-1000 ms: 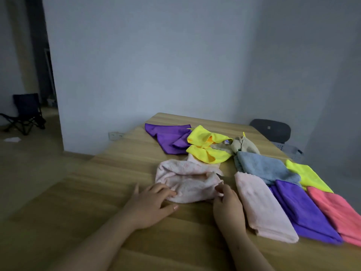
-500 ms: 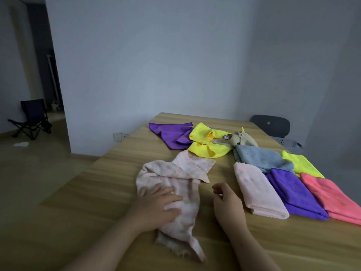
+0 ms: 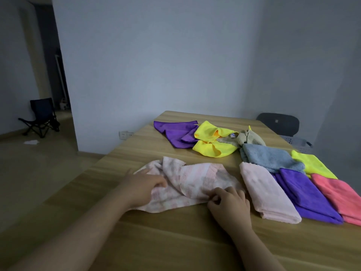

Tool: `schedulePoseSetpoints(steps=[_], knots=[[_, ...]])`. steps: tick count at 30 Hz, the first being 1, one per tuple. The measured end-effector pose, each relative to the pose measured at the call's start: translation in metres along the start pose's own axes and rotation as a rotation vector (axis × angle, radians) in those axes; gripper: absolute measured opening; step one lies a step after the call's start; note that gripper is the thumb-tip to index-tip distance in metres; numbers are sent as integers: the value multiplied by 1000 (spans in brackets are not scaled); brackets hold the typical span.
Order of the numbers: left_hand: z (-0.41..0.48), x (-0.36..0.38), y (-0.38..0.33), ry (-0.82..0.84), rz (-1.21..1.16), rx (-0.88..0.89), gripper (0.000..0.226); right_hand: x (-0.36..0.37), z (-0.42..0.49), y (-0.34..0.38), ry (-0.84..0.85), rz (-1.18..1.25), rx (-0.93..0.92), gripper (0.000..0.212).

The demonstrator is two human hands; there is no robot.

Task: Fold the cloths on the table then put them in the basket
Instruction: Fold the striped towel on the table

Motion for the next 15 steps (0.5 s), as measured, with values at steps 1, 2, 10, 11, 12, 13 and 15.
schedulePoseSetpoints(steps=[1, 2, 10, 11, 12, 13, 15], knots=[[-1, 1, -1, 10, 30, -52, 48, 0, 0, 0, -29, -18, -1, 25], [-1, 4, -3, 18, 12, -94, 44, 0, 0, 1, -53, -19, -2, 24], [-16, 34, 10, -286, -299, -44, 25, -2, -7, 5, 89, 96, -248, 67], [-17, 35, 15, -261, -305, -24, 23, -2, -8, 7, 81, 109, -271, 73], [-17, 36, 19, -231, -300, -11, 20, -2, -8, 10, 57, 123, -280, 76], [-17, 36, 22, -218, -296, -9, 21, -2, -8, 12, 24, 128, -281, 78], [-15, 36, 25, -227, -369, -25, 30, 0, -7, 15, -11, 63, -291, 71]])
Point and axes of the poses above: each hand's wrist, its own z-axis towards the middle knuckle, its own x-axis out of the palm, y = z × x, the point moved 1 cm from there along z, towards the middle knuckle
